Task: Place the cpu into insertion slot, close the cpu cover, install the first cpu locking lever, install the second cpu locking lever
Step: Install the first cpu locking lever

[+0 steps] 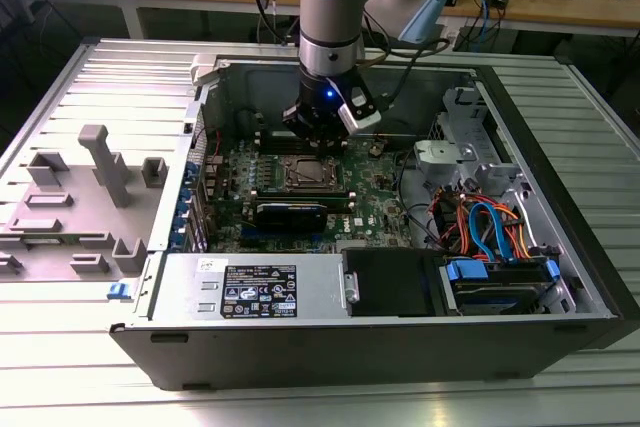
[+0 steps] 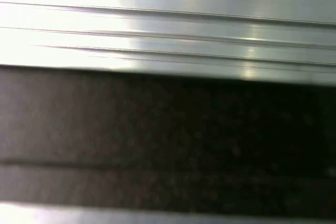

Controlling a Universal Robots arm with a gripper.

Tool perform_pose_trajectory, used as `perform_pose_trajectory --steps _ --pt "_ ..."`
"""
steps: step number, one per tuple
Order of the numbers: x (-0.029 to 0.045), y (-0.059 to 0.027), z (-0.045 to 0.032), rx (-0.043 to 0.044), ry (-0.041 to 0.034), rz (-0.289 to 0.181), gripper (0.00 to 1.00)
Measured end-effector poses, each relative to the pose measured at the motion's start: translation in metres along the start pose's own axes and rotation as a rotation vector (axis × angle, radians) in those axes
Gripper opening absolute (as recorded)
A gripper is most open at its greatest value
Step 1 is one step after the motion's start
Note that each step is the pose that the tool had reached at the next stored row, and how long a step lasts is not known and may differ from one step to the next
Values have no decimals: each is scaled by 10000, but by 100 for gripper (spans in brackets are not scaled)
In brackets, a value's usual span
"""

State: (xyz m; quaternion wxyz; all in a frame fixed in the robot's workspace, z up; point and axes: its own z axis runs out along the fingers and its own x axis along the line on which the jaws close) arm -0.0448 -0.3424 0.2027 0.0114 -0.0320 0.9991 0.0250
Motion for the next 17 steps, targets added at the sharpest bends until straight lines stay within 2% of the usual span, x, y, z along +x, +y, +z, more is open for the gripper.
perform_pose_trajectory --steps 5,17 --pt "-2 2 -43 -2 0 -3 11" --pt "2 -54 -47 1 1 -2 11"
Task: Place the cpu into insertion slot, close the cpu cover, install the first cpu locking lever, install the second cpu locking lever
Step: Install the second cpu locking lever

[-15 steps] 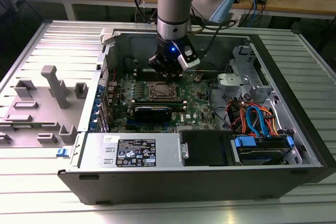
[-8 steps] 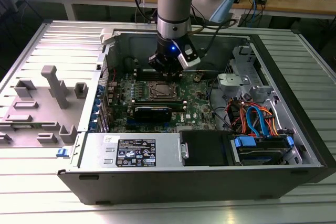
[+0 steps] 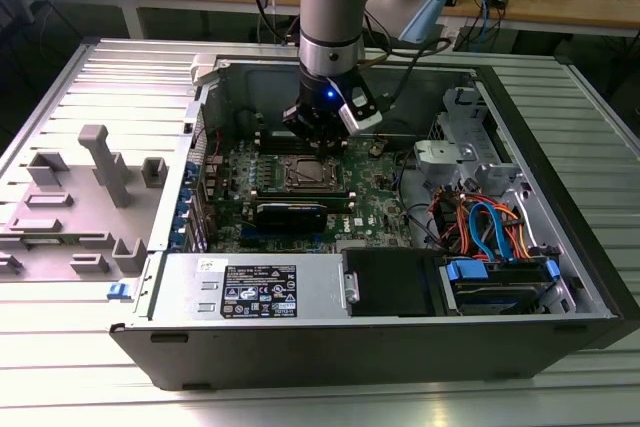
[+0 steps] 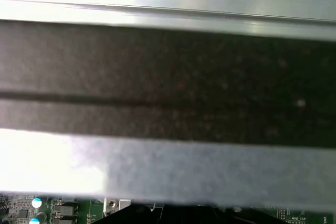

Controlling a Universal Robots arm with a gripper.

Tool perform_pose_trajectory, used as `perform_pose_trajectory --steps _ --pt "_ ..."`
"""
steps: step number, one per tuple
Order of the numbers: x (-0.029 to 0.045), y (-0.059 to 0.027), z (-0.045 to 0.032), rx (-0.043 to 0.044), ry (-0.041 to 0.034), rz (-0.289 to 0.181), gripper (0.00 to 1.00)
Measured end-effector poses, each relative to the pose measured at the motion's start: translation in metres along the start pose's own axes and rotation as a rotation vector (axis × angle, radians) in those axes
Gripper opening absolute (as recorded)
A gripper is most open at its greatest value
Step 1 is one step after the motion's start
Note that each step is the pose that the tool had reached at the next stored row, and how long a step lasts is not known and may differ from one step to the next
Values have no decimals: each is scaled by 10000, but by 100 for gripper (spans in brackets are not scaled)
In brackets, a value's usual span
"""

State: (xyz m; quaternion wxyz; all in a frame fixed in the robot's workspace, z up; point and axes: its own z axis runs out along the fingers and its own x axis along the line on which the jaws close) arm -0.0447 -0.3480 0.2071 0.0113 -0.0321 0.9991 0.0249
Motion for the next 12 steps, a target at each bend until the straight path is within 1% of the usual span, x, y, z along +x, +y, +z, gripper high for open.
perform_pose_trajectory --steps 8,12 --pt "0 -4 0 0 0 0 11" --pt "1 -24 -1 0 1 -1 11"
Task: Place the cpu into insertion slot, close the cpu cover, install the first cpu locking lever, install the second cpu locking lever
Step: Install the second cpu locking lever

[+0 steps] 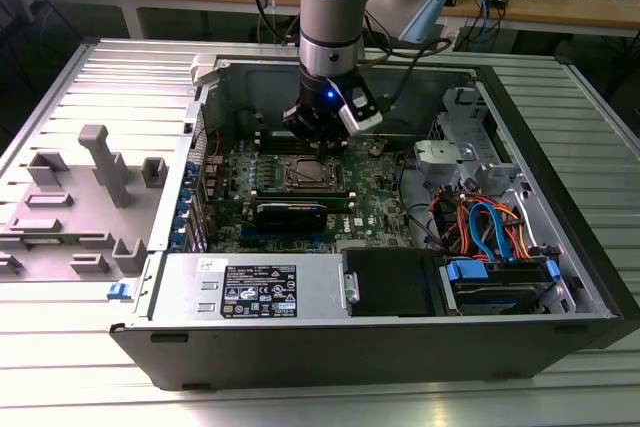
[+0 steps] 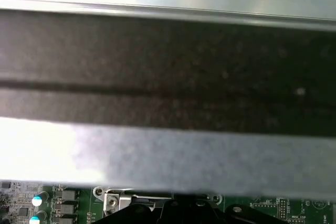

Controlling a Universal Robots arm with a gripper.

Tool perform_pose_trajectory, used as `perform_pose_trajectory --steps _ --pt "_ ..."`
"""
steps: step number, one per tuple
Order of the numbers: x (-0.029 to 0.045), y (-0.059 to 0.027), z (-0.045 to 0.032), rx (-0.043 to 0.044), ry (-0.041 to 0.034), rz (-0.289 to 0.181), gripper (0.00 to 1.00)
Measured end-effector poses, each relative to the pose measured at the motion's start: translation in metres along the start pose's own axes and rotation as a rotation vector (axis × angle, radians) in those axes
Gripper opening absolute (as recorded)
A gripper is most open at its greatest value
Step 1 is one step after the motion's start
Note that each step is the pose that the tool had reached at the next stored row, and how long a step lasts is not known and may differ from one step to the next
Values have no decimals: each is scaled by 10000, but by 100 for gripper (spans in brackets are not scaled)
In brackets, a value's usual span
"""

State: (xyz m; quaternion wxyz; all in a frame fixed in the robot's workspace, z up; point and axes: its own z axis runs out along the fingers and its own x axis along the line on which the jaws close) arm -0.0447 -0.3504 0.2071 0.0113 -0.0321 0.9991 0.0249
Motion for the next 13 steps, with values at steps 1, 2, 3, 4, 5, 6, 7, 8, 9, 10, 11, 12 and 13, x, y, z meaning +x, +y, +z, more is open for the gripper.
perform_pose_trajectory --steps 1,2,3,4,5,6,7,8,9,10,11,12,13 --pt "1 -10 -1 0 0 1 11" --pt "1 -17 -1 0 0 0 11" --pt "2 -32 -1 0 0 1 11" --pt "3 -46 -2 -1 -1 1 11" --pt "4 -63 -3 -1 -1 1 11" --pt "5 -75 -4 0 -1 1 11" --pt "6 -88 -4 0 -1 1 11" --pt "7 -104 -5 -1 -1 1 11" --pt "9 -119 -6 -1 -1 1 11" --pt "10 -128 -6 0 0 0 11" --pt "10 -137 -7 -1 -1 0 11" --pt "11 -145 -7 0 0 1 11" --pt "11 -151 -7 0 -1 1 11"
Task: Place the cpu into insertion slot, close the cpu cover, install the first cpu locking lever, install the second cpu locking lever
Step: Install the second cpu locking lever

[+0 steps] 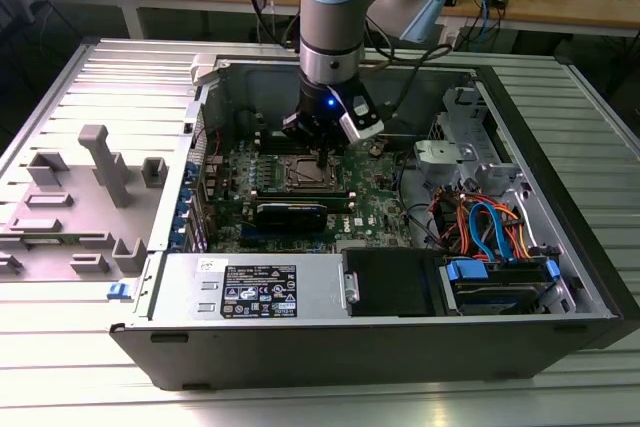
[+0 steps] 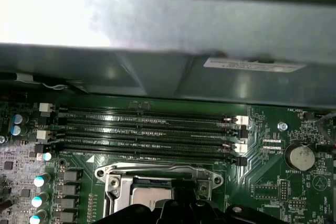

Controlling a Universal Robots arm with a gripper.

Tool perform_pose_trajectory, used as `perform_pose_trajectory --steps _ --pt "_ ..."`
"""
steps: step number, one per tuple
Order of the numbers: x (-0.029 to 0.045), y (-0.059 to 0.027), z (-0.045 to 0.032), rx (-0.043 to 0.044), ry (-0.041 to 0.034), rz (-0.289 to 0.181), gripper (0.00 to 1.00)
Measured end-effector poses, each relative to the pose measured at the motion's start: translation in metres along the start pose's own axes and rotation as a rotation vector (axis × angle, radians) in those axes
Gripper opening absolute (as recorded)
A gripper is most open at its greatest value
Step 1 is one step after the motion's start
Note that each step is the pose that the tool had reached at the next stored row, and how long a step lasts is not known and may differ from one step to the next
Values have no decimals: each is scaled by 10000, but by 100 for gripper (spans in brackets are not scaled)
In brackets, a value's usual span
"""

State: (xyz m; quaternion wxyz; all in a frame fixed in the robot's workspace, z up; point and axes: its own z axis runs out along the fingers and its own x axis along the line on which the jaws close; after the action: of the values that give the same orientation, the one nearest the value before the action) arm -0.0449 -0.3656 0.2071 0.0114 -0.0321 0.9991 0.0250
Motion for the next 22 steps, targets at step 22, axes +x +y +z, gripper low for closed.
perform_pose_trajectory --steps 22 --pt "9 -189 -148 1 2 0 11"
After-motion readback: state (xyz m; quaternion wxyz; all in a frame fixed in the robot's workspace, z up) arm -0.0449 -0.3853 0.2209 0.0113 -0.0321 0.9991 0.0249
